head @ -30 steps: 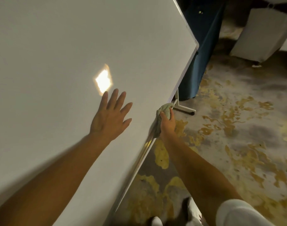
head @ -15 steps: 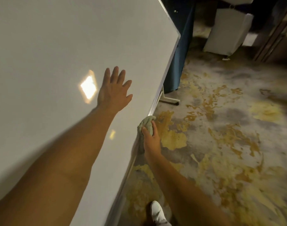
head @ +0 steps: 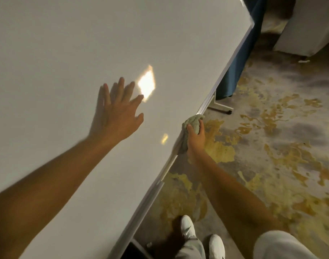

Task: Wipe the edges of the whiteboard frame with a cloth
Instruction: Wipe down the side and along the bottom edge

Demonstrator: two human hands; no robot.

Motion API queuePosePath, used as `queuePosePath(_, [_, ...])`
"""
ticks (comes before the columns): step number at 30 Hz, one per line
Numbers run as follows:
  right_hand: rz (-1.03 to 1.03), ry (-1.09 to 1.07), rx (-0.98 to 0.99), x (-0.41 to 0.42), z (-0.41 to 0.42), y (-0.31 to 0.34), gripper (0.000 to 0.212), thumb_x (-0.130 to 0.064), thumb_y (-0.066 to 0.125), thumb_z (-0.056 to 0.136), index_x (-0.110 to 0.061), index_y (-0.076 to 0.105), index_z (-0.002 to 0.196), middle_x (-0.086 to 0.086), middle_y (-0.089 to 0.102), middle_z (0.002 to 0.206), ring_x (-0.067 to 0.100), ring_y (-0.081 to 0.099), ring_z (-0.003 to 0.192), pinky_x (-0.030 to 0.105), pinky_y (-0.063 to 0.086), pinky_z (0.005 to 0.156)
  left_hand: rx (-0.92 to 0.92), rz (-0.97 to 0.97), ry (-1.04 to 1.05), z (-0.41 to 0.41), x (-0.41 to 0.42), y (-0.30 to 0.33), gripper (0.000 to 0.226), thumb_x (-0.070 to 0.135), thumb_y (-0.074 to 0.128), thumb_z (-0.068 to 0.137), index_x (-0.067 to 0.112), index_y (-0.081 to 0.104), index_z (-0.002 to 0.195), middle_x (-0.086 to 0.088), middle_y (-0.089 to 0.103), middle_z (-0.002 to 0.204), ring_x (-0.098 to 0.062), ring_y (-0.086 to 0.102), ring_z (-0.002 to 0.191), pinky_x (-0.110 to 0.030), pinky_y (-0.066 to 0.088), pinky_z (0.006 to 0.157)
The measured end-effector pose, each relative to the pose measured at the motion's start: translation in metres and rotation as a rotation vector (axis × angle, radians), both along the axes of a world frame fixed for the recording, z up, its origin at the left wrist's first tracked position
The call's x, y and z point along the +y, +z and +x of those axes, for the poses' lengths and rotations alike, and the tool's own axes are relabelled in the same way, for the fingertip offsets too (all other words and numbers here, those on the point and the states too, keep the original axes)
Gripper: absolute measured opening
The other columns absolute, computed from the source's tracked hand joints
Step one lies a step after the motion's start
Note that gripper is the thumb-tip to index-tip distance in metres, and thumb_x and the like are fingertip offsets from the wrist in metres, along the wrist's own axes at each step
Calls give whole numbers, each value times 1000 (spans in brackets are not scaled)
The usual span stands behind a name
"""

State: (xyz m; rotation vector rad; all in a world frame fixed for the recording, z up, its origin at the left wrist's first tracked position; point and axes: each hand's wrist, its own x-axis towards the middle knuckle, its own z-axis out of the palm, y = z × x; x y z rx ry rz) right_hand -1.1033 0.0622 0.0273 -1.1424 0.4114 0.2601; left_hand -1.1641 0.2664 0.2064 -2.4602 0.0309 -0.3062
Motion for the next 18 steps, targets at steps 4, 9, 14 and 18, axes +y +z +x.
queuePosePath(4, [-5,24,22,1,2,5,59,-28,60,99,-38,36,152,5,42,148,30,45,130,45,43,105,18,145,22,-30,28,1,77,68,11,105,27,5,170,-15,-1,178,-44,0,163,-66,5,129])
queuePosePath(9, [17,77,45,12,-17,3,60,-28,60,99,-37,34,153,7,40,150,31,43,134,45,41,108,-1,127,27,-21,33,-2,78,69,9,105,27,-1,170,-15,-2,178,-44,1,163,-65,4,130])
queuePosePath(14, [79,89,38,30,-46,-6,58,-28,60,99,-36,37,152,5,43,146,28,47,129,47,44,108,-7,131,39,-17,42,-5,79,69,7,105,26,-3,169,-15,-2,178,-43,1,164,-65,5,130])
queuePosePath(18, [147,123,51,47,-76,-19,56,-28,62,98,-40,40,148,0,48,135,23,52,119,49,48,105,20,110,54,-17,47,-4,77,67,7,105,26,-1,169,-16,0,178,-43,1,163,-66,6,129])
